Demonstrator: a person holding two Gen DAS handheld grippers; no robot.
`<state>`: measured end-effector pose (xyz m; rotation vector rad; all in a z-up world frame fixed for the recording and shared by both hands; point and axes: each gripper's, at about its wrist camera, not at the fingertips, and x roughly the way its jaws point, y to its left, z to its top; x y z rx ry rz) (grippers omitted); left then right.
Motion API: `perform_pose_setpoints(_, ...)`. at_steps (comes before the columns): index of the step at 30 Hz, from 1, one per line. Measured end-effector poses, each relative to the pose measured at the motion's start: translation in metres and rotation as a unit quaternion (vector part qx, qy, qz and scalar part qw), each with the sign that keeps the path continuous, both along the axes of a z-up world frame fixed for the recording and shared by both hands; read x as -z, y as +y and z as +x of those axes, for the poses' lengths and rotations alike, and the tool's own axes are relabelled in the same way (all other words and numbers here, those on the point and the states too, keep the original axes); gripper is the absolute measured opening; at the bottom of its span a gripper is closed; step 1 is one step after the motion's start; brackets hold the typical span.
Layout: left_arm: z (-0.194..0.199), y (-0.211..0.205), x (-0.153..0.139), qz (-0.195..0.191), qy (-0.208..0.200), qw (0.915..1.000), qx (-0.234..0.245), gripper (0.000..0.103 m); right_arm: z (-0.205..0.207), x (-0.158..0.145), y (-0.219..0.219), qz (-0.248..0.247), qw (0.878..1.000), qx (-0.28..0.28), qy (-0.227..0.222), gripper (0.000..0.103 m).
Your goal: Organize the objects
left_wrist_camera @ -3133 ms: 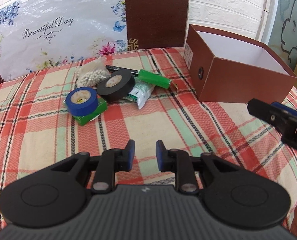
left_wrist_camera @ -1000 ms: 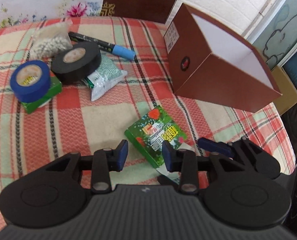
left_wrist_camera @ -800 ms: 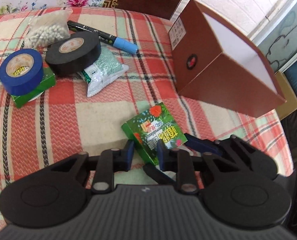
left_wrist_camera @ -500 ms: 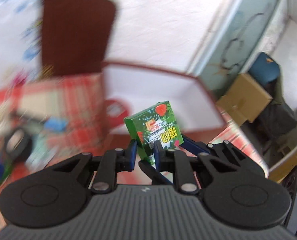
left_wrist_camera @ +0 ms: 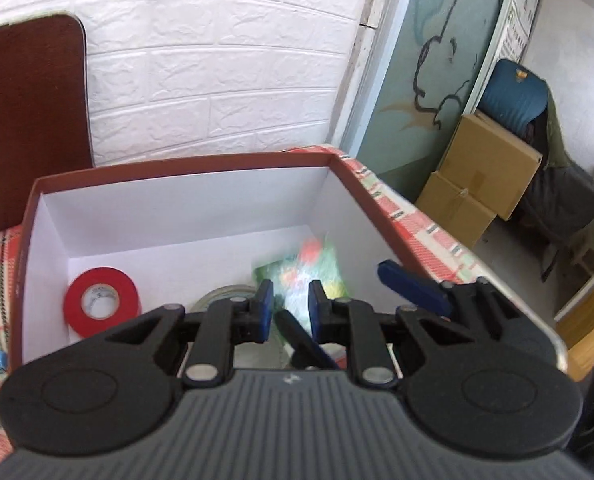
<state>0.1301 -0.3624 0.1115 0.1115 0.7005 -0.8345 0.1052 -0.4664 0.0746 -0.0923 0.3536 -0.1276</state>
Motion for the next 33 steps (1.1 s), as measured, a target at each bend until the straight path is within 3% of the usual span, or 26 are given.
perform_pose_setpoints(5, -0.014, 0.036, -0.01, -0.015, -0.016, 0.9997, -0.004, 0.021, -0.021, -0.004, 0.009, 0.035, 0.999, 0.004, -0.015, 0.075)
perform_pose_setpoints(9, -0.039, 0.088, -0.005, -0.019, -0.033, 0.9992, -0.013, 0.021, -0.049, -0.007, 0.03, 0.063, 0.997, -0.006, -0.031, 0.075)
perform_pose_setpoints(12, -0.053, 0.139, 0.018, -0.01, -0.018, 0.9991, -0.037, 0.021, -0.066, -0.002, 0.052, 0.078, 0.996, -0.029, -0.023, 0.075)
perform_pose_setpoints(15, -0.057, 0.193, 0.053, 0.027, 0.013, 0.9961, -0.083, 0.021, -0.071, 0.016, 0.086, 0.089, 0.992, -0.084, 0.027, 0.074)
perform_pose_setpoints(17, -0.054, 0.234, 0.077, 0.049, 0.036, 0.99, -0.127, 0.021, -0.065, 0.031, 0.112, 0.087, 0.987, -0.118, 0.068, 0.071)
perform_pose_setpoints(19, -0.047, 0.277, 0.095, 0.074, 0.052, 0.977, -0.193, 0.021, -0.058, 0.041, 0.137, 0.092, 0.978, -0.157, 0.097, 0.068)
perform_pose_setpoints(21, -0.045, 0.319, 0.098, 0.048, 0.05, 0.969, -0.237, 0.02, -0.05, 0.047, 0.165, 0.085, 0.97, -0.194, 0.118, 0.066)
perform_pose_setpoints(23, -0.039, 0.355, 0.098, 0.035, 0.057, 0.9543, -0.291, 0.02, -0.036, 0.049, 0.189, 0.069, 0.966, -0.218, 0.125, 0.066)
perform_pose_setpoints(26, -0.031, 0.393, 0.1, -0.017, 0.093, 0.94, -0.328, 0.02, -0.006, 0.049, 0.222, 0.025, 0.966, -0.229, 0.118, 0.07)
perform_pose_setpoints(29, -0.029, 0.402, 0.101, -0.038, 0.104, 0.9365, -0.333, 0.02, 0.038, 0.052, 0.243, -0.004, 0.968, -0.217, 0.123, 0.071)
perform_pose_setpoints(33, -0.038, 0.397, 0.105, -0.02, 0.083, 0.9406, -0.329, 0.02, 0.083, 0.061, 0.259, -0.016, 0.965, -0.213, 0.151, 0.069)
